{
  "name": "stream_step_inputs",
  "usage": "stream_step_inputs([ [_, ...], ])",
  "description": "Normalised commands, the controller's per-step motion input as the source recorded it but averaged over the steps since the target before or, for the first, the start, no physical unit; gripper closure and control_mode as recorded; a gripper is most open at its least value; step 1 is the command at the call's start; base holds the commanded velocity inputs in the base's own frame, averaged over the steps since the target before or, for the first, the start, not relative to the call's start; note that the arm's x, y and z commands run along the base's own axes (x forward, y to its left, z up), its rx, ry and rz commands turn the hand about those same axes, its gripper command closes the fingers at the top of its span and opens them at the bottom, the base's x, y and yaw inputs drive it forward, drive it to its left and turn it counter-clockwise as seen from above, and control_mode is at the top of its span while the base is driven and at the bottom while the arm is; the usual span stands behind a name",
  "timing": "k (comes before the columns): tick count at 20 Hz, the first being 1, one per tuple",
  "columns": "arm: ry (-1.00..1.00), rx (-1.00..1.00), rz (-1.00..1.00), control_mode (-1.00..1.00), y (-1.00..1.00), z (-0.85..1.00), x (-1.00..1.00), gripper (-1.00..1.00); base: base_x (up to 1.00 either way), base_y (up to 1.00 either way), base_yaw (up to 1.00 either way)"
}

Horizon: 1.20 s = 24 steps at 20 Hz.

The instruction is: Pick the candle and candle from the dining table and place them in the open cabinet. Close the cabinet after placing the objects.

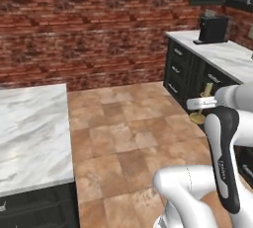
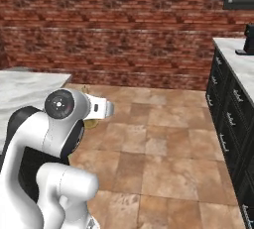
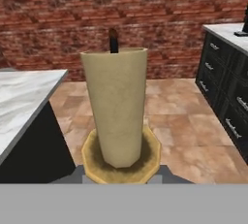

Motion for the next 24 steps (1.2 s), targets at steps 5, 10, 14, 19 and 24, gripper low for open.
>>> stream_step_inputs([
  [5,0.00,0.00,0.00,1.00,0.00,0.00,0.00,1.00,0.98,-0.04,0.00],
  [10,0.00,0.00,0.00,1.00,0.00,0.00,0.00,1.00,1.00,0.00,0.00],
  [14,0.00,0.00,0.00,1.00,0.00,0.00,0.00,1.00,1.00,0.00,0.00],
  [19,0.00,0.00,0.00,1.00,0.00,0.00,0.00,1.00,1.00,0.00,0.00],
  [24,0.00,0.00,0.00,1.00,0.00,0.00,0.00,1.00,1.00,0.00,0.00],
])
